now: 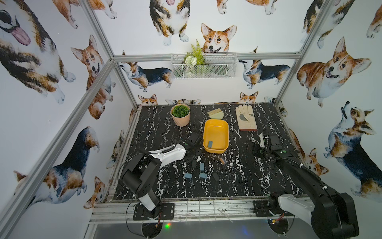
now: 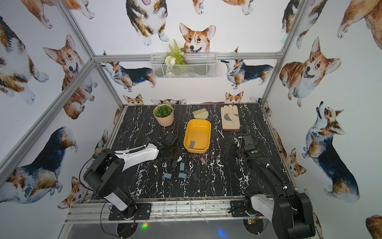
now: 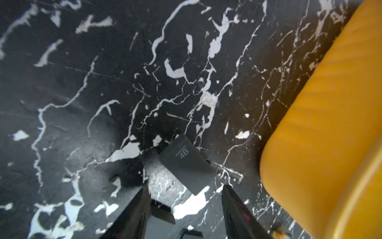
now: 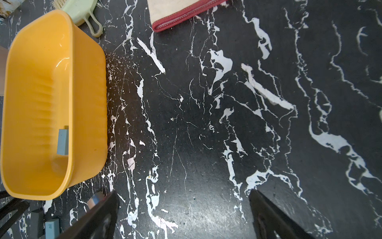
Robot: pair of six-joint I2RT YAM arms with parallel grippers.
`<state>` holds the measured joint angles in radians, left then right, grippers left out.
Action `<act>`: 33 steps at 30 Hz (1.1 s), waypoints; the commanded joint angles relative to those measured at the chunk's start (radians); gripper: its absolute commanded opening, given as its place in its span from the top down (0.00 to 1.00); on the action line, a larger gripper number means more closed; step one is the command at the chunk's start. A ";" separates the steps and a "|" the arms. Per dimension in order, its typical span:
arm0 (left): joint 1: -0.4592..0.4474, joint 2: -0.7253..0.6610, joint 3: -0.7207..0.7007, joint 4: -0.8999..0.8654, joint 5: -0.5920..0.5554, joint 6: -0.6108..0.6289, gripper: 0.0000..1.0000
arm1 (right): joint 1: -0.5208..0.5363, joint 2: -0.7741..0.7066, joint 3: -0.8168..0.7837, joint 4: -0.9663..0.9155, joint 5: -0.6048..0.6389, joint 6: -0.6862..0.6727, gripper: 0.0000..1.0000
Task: Put the eraser in the storage box
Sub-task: Pick up the eraser from the center of the board.
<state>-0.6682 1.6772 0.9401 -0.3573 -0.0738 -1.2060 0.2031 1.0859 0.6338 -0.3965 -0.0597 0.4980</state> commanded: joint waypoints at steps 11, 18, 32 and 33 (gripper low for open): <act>0.004 0.048 0.024 -0.016 -0.029 -0.029 0.45 | 0.001 0.007 -0.005 0.033 -0.003 0.004 0.01; 0.004 0.085 0.098 -0.154 -0.039 0.000 0.60 | 0.001 0.006 -0.010 0.051 -0.025 0.007 0.00; 0.003 0.147 0.155 -0.241 -0.024 0.037 0.57 | 0.001 0.002 -0.018 0.064 -0.041 0.009 0.00; 0.005 0.147 0.155 -0.239 -0.024 0.037 0.56 | 0.001 0.001 -0.019 0.063 -0.042 0.007 0.01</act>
<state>-0.6662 1.8080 1.1011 -0.5217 -0.1093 -1.1767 0.2031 1.0912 0.6182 -0.3515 -0.1040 0.4984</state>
